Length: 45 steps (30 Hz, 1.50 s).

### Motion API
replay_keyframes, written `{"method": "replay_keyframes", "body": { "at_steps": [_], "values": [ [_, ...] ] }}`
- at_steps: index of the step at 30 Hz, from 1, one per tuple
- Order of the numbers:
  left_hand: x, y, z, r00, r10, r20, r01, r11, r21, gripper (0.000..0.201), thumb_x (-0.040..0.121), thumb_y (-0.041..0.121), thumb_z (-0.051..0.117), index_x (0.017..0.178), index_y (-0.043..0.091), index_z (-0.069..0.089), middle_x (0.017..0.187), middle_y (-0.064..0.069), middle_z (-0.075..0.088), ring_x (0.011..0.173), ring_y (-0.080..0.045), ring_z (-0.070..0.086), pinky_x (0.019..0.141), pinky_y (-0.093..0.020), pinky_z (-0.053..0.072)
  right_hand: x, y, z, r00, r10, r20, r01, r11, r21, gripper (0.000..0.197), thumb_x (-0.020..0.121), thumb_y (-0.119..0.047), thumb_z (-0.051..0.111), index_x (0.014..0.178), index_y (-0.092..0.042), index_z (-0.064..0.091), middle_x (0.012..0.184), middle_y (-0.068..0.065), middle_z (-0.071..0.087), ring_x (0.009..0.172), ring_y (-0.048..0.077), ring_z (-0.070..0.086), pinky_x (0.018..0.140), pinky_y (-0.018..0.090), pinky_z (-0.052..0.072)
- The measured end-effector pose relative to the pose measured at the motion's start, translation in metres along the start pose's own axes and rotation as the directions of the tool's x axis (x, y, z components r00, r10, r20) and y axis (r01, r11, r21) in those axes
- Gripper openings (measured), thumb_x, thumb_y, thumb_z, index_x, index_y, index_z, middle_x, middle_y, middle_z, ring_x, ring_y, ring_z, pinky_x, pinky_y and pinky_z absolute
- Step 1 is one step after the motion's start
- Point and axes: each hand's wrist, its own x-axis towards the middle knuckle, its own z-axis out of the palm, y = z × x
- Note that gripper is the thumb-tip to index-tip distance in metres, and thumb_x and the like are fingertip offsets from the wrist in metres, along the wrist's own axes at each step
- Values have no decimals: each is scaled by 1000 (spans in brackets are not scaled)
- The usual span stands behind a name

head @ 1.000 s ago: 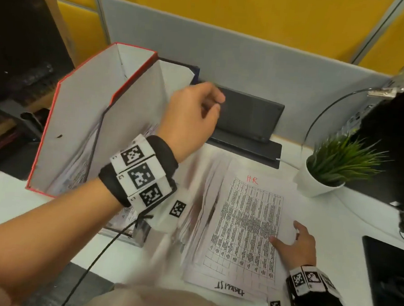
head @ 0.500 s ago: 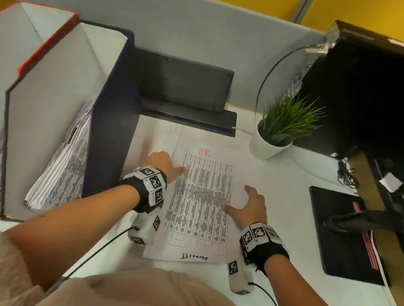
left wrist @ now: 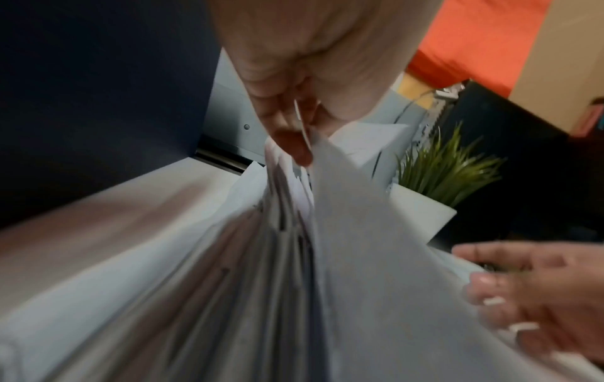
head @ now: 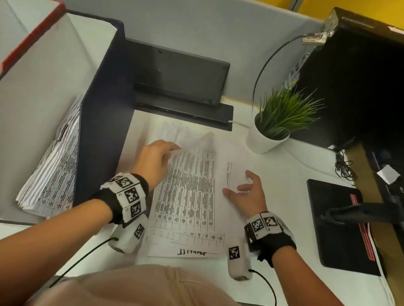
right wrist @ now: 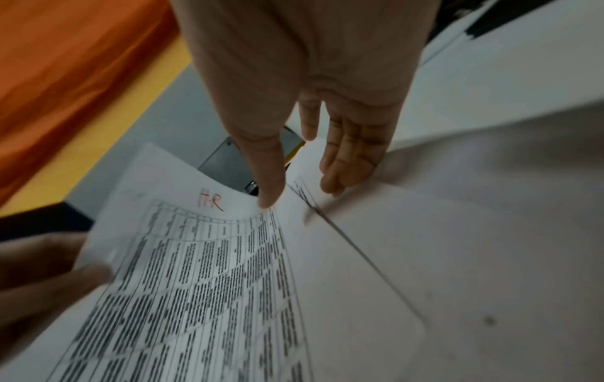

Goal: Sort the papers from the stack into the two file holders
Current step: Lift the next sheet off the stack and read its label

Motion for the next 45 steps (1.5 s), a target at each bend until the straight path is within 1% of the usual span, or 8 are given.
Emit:
{"method": "replay_keyframes", "body": {
  "at_steps": [7,11,15,22,28,34,40,45],
  "values": [
    [0,-13,-2,977,-146,158,181,956,-230,35,88,-13,43,94,13,66,84,0,63,72,-13,56,60,-9,44,1,-1,-17,998,45,39,-47,997,53,80,69,-25,81,135,-24,36,107,5,57,102,25,59,89,41,52],
    [7,-12,-1,937,-122,328,181,971,-155,44,85,-16,40,91,14,72,104,-5,68,102,-17,59,94,-27,46,1,3,-21,998,5,58,-7,999,47,41,71,-19,80,105,-11,58,97,5,65,84,19,60,67,25,48],
    [20,-11,2,930,-295,222,320,943,-89,27,87,-5,46,99,4,69,100,-14,68,93,-26,63,81,-31,52,-2,10,-19,996,-90,23,89,995,34,26,76,7,66,63,-14,60,64,0,57,60,12,50,45,5,39],
    [37,-7,5,728,-601,331,626,779,38,38,78,33,73,89,-3,69,81,-14,72,76,-28,70,74,-39,58,-3,15,-19,994,-102,29,99,991,88,33,73,24,53,63,-7,62,66,2,56,62,11,50,51,8,41],
    [32,-7,13,834,-502,229,493,865,96,24,76,22,76,90,3,70,89,-12,69,82,-23,65,75,-28,53,-4,17,-19,988,-157,-13,157,984,89,18,75,25,54,84,13,65,67,-1,54,48,-12,52,48,1,37],
    [22,-11,10,955,-234,185,260,957,-131,20,95,11,48,104,12,66,82,1,64,75,-11,58,69,-19,44,6,17,-28,991,-128,-43,132,983,125,23,75,15,62,67,-6,57,63,4,53,53,11,47,43,8,36],
    [17,-14,3,958,-170,231,226,943,-245,21,92,-5,44,98,7,60,99,-6,67,93,-19,63,86,-33,52,12,12,-28,999,-36,-16,38,971,235,60,69,-4,79,118,-14,45,97,10,69,77,22,63,50,20,44],
    [18,-12,3,928,-181,326,265,935,-235,33,89,-8,43,110,6,65,110,-8,67,106,-24,62,95,-41,49,9,11,-25,999,-48,21,46,995,94,26,72,-4,77,93,-12,63,69,2,63,54,10,55,45,17,44]
  ]
}}
